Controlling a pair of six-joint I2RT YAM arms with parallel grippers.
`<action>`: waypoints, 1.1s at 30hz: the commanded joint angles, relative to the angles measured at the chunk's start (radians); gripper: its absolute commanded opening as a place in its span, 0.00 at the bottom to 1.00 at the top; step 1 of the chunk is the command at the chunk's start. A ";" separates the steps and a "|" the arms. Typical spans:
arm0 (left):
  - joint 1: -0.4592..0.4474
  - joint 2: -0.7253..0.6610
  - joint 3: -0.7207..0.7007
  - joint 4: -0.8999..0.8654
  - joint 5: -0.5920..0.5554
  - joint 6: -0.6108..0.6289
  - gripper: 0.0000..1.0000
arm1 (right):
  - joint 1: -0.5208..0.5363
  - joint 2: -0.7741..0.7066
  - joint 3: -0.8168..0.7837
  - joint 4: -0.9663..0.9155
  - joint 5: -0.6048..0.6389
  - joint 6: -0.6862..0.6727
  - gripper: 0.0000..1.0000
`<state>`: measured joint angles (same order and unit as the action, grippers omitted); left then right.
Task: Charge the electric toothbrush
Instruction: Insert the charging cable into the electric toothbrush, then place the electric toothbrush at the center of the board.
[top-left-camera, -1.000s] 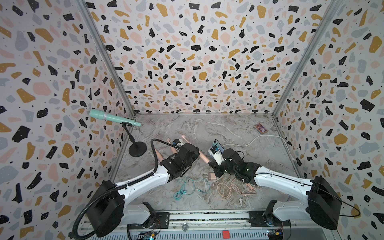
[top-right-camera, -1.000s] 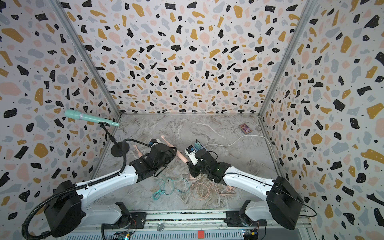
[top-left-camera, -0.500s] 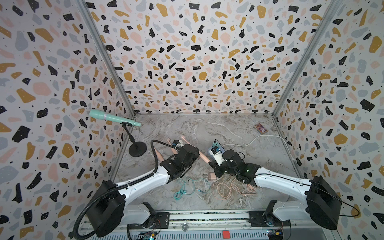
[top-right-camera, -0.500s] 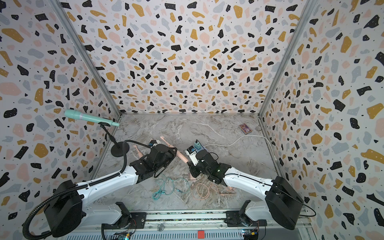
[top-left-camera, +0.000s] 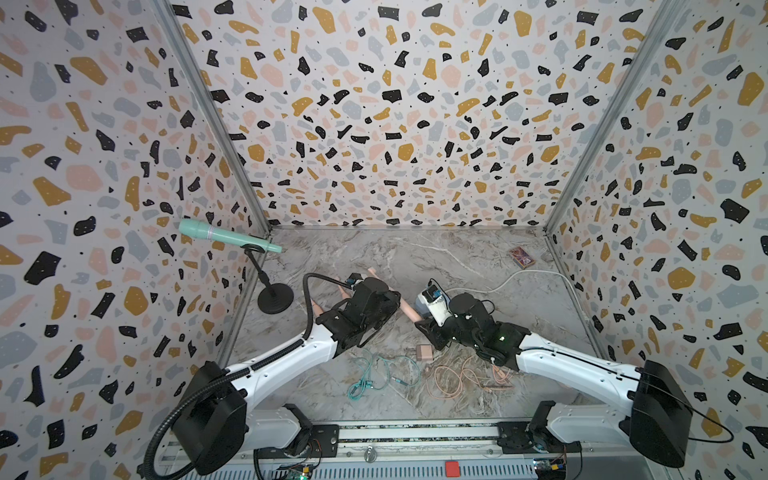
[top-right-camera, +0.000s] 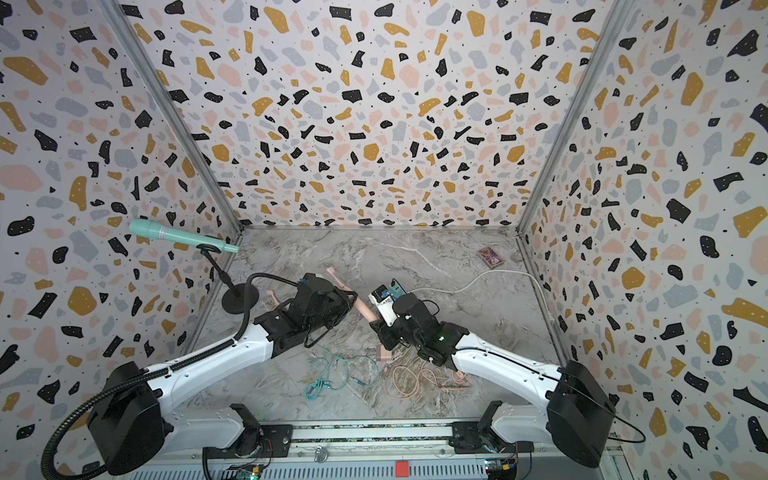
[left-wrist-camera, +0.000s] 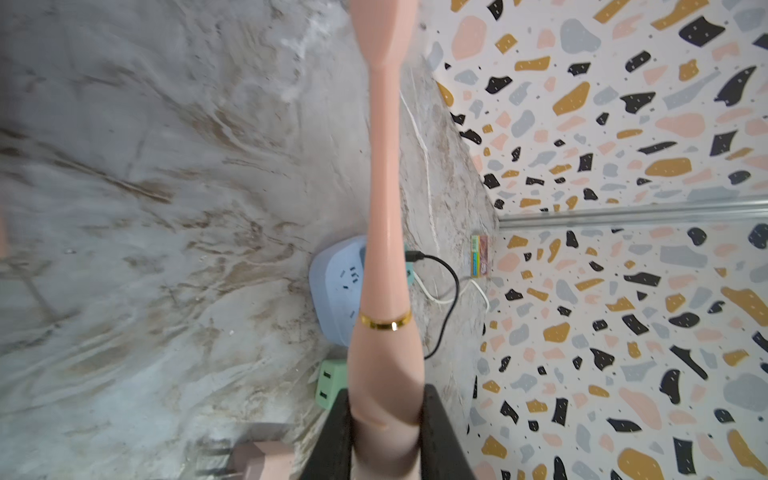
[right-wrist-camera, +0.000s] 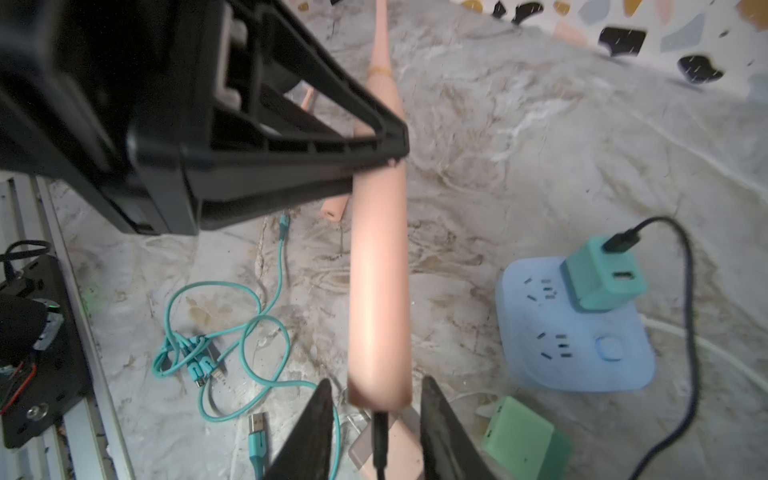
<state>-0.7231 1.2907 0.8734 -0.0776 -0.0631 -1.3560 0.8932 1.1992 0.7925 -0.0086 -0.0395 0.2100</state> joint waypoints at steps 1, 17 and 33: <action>0.019 0.022 0.077 -0.090 0.098 0.045 0.00 | 0.004 -0.102 0.041 0.004 0.036 0.014 0.54; 0.378 0.150 0.501 -0.043 0.283 -0.030 0.00 | -0.114 -0.250 0.075 -0.183 0.190 0.106 0.79; 0.570 0.568 0.876 -0.221 0.064 0.108 0.00 | -0.131 -0.214 0.051 -0.176 0.137 0.163 0.79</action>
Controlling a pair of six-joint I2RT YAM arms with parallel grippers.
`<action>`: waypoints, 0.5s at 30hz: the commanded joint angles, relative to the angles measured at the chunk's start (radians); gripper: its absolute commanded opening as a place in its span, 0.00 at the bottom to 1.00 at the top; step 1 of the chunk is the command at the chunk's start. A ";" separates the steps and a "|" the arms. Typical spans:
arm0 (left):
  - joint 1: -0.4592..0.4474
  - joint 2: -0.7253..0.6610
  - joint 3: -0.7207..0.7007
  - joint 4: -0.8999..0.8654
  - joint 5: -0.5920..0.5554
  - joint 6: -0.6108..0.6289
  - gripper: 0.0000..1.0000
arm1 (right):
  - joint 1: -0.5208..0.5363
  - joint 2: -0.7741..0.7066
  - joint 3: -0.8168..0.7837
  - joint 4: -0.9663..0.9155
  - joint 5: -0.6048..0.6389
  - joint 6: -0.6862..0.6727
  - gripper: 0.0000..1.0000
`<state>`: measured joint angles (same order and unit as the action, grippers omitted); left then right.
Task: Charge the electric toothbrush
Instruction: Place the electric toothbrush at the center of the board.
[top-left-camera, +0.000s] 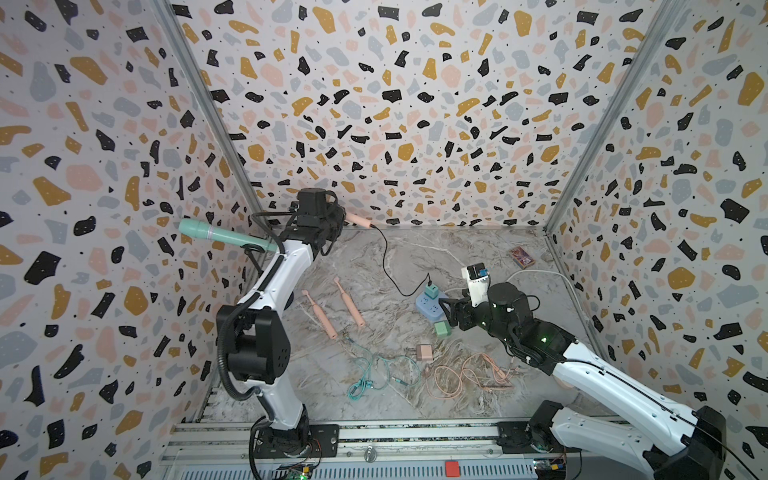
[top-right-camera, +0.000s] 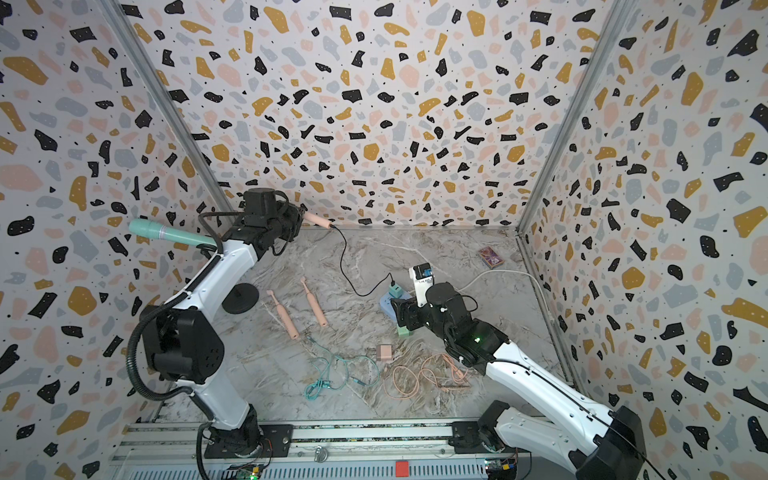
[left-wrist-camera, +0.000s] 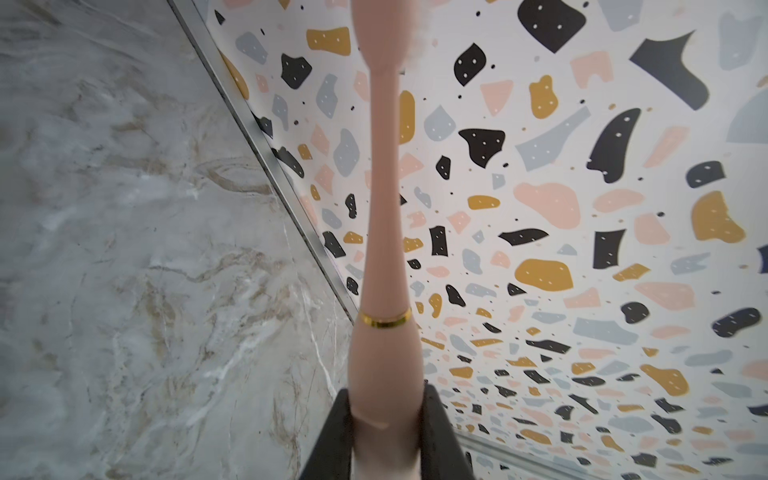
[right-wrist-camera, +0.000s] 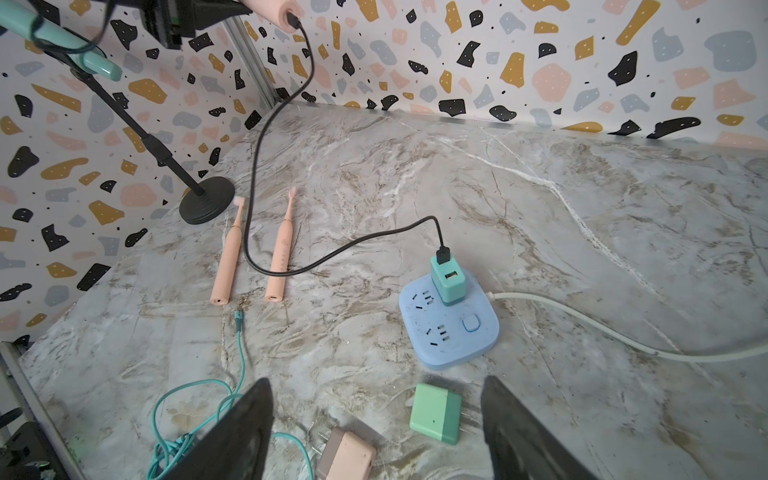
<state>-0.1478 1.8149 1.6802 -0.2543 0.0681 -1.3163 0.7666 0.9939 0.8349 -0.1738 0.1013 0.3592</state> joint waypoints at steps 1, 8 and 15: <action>-0.004 0.084 0.097 -0.061 -0.077 0.080 0.00 | -0.004 -0.009 0.009 -0.011 -0.007 0.014 0.79; -0.013 0.321 0.350 -0.200 -0.164 0.196 0.00 | -0.004 -0.001 -0.010 -0.006 -0.032 0.018 0.79; -0.057 0.495 0.502 -0.281 -0.235 0.317 0.00 | -0.004 0.019 -0.030 0.011 -0.072 0.035 0.79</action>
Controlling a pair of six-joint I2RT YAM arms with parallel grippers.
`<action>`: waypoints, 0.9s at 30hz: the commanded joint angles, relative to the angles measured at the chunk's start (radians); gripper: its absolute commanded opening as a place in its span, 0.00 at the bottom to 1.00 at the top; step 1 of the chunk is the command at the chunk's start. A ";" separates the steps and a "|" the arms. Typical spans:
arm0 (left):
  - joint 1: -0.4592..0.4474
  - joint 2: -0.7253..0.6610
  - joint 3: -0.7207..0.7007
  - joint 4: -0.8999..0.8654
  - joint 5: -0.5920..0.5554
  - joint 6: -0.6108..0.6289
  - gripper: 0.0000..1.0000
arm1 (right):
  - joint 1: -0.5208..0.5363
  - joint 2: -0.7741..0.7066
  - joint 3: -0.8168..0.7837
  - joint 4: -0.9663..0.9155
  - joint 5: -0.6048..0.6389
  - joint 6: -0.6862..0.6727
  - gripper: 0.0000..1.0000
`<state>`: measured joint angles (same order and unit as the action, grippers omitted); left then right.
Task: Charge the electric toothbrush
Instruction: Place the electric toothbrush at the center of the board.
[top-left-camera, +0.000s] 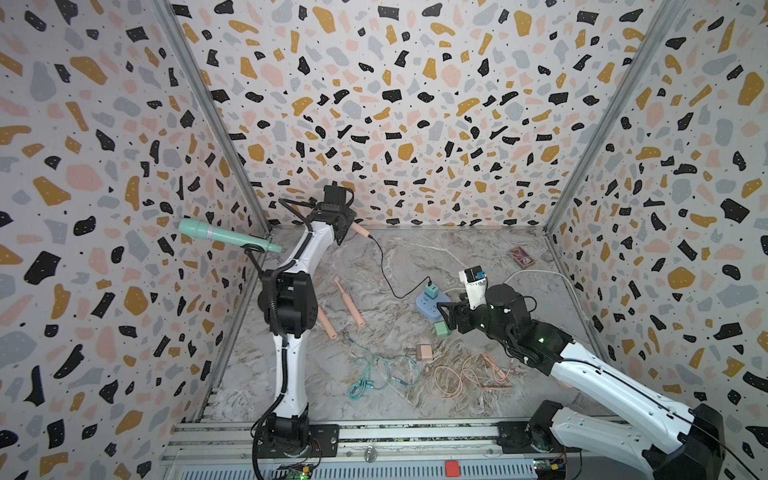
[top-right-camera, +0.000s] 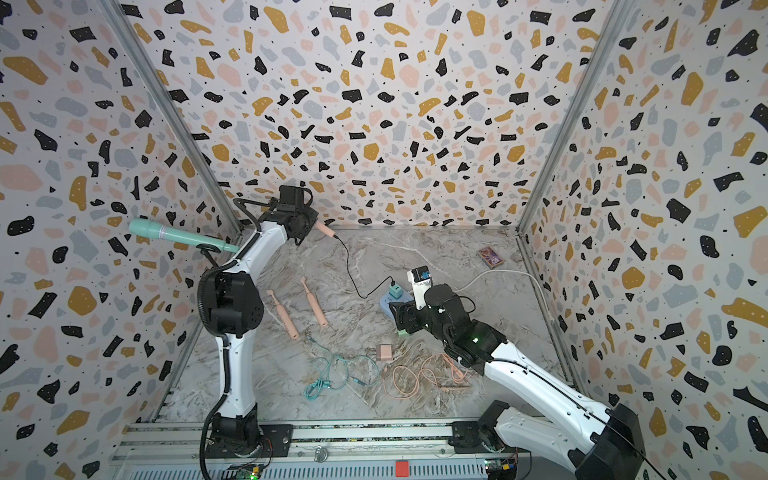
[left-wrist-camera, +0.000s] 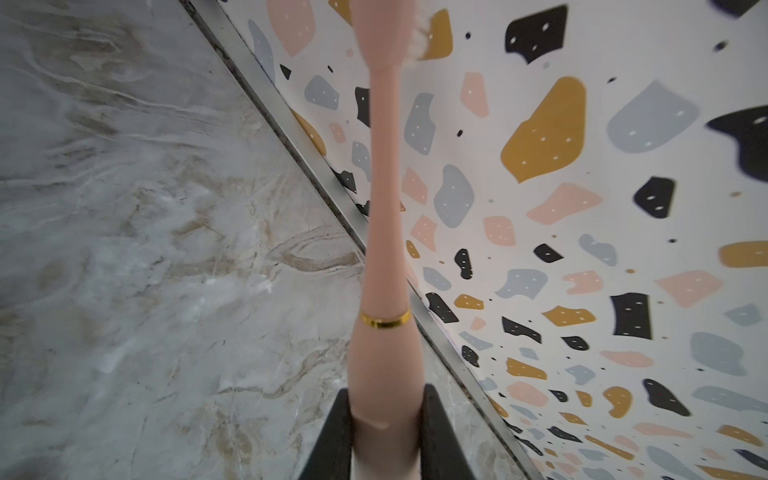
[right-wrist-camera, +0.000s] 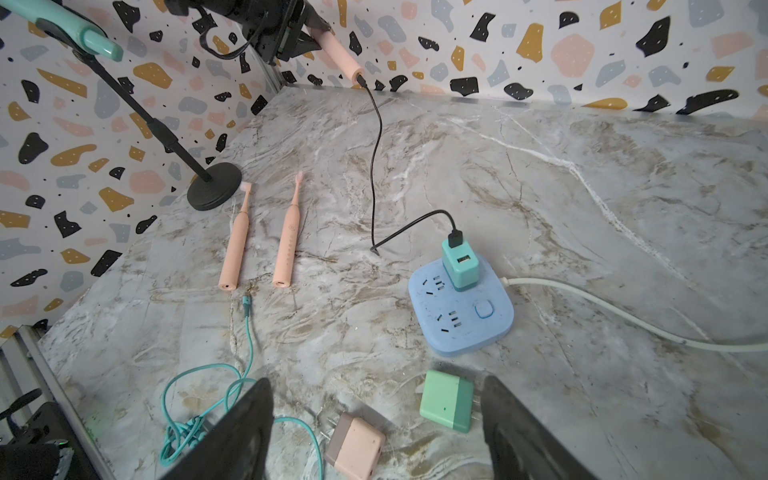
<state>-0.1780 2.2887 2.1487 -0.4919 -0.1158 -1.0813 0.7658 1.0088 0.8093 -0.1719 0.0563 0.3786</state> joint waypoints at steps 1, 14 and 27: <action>-0.030 0.033 0.024 -0.032 -0.043 0.085 0.00 | -0.002 0.009 -0.007 0.009 -0.033 0.017 0.79; -0.055 0.156 0.064 -0.066 -0.051 0.169 0.29 | -0.001 0.034 -0.022 0.009 -0.059 0.030 0.80; -0.055 0.148 0.194 -0.184 0.017 0.224 0.75 | -0.017 0.056 0.024 -0.116 0.019 0.110 0.92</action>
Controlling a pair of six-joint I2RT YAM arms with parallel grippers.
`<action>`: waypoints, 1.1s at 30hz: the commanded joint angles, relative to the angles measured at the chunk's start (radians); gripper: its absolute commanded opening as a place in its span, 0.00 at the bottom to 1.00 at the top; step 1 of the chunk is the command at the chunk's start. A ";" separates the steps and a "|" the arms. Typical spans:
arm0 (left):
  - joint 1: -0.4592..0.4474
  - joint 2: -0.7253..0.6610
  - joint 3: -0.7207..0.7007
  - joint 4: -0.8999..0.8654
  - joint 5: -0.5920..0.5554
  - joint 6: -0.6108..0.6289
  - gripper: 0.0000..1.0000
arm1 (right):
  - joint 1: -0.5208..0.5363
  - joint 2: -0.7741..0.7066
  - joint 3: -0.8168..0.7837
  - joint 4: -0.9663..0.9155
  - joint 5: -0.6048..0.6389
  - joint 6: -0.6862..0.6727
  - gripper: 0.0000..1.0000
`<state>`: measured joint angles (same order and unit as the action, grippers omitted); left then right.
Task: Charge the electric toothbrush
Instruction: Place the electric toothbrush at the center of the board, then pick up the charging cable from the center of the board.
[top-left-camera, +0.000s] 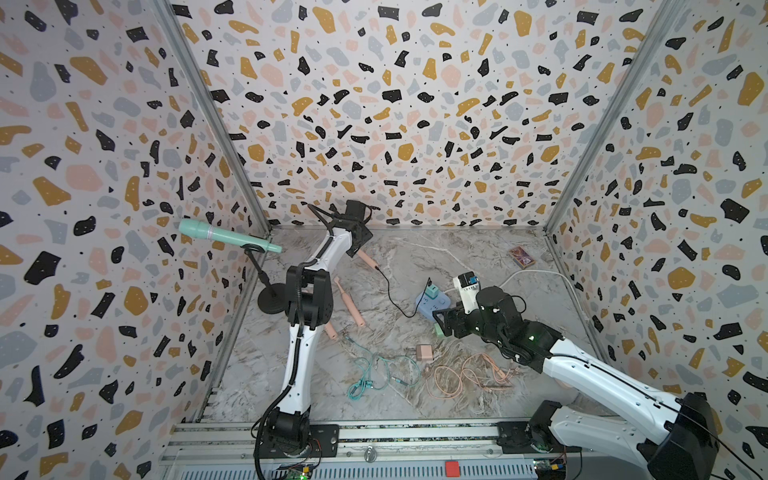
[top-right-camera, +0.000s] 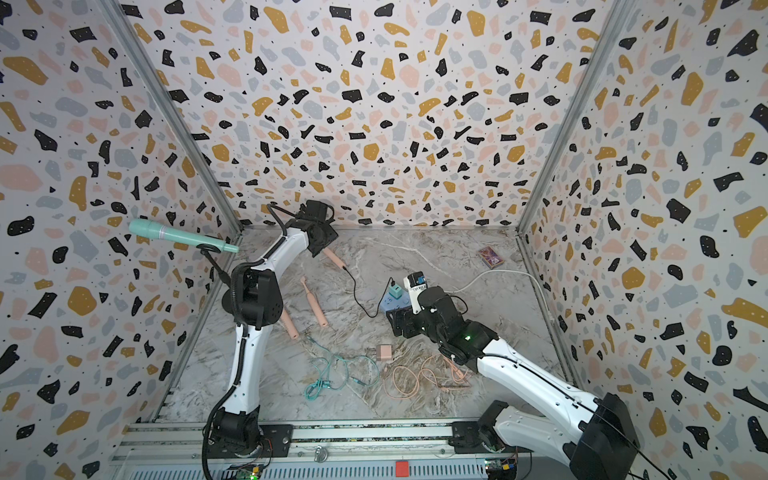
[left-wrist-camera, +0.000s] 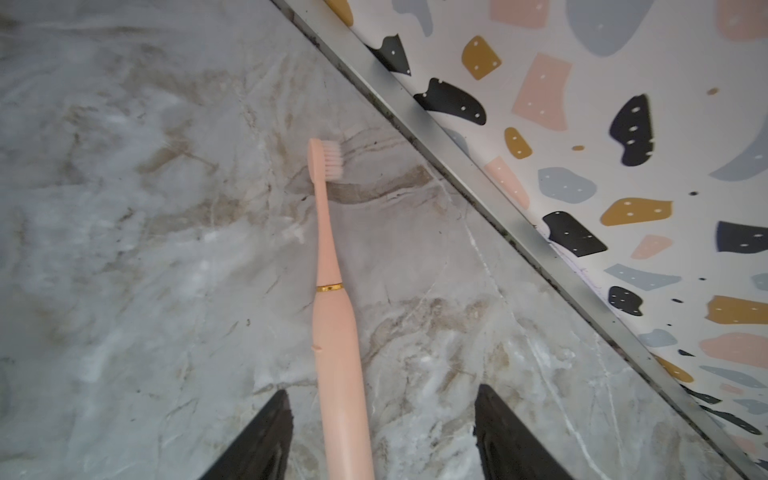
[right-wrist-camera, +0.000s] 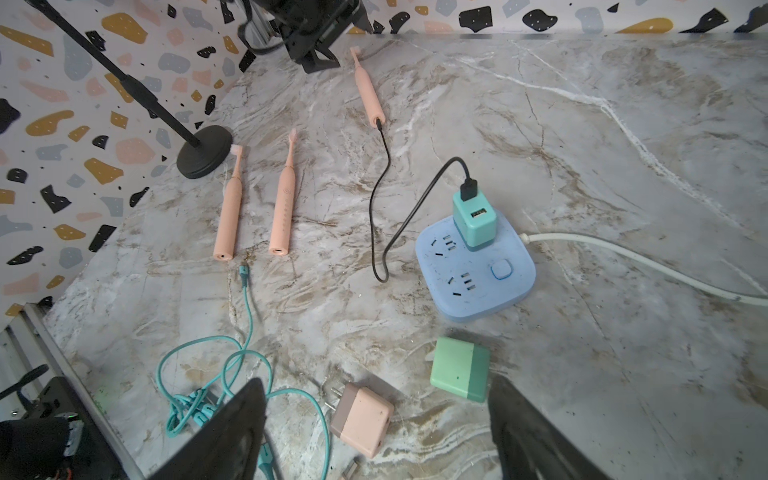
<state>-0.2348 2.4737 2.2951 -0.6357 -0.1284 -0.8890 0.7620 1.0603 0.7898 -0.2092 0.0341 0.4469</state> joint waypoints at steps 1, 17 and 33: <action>0.001 -0.070 0.033 -0.030 0.051 0.037 0.81 | -0.031 0.008 0.040 -0.105 0.031 0.071 0.99; -0.264 -1.005 -1.073 0.308 -0.146 0.064 1.00 | -0.057 0.120 -0.120 -0.131 0.007 0.210 0.96; -0.460 -1.393 -1.470 0.373 -0.289 -0.002 1.00 | -0.592 -0.219 -0.245 -0.504 -0.013 0.408 0.97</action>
<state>-0.6758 1.0752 0.8421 -0.2962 -0.3660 -0.9058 0.2493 0.8906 0.5209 -0.5926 0.0296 0.8150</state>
